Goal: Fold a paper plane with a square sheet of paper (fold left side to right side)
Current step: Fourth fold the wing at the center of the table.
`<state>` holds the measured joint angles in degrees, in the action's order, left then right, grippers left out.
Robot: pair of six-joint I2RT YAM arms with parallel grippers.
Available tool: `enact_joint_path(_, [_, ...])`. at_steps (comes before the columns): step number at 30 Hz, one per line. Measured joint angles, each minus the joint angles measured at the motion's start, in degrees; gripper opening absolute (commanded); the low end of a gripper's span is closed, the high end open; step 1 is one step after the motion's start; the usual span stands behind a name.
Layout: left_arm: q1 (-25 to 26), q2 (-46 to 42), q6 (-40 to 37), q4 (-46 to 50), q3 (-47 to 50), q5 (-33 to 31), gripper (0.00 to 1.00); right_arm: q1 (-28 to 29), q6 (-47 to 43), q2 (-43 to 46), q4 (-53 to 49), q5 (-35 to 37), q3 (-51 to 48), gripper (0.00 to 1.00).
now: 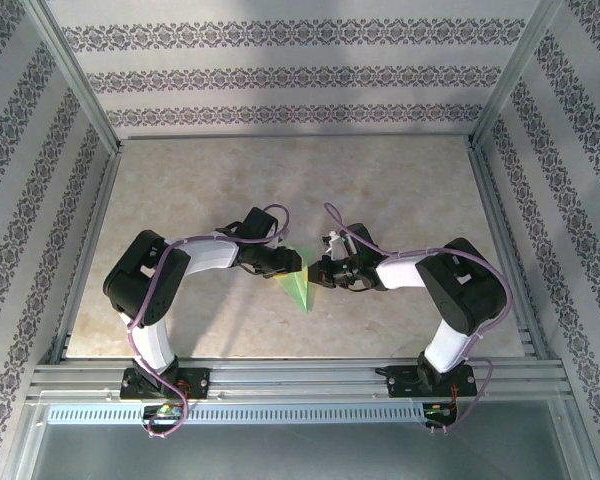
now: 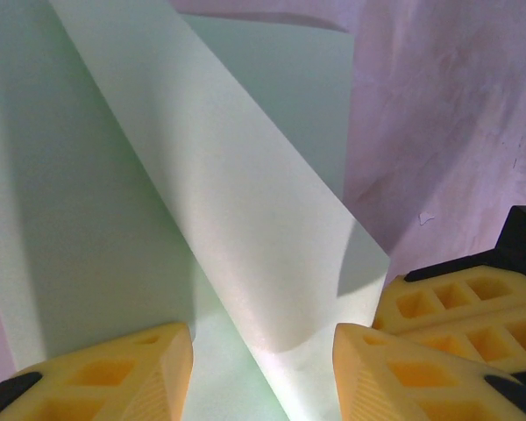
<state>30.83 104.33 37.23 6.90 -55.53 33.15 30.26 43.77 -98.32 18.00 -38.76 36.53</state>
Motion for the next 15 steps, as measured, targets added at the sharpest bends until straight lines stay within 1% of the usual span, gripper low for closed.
enact_joint_path(15, [0.17,0.00,-0.20,0.00,0.00,-0.24,0.48,0.00,-0.63,-0.87,-2.62,1.90,0.61,0.00])
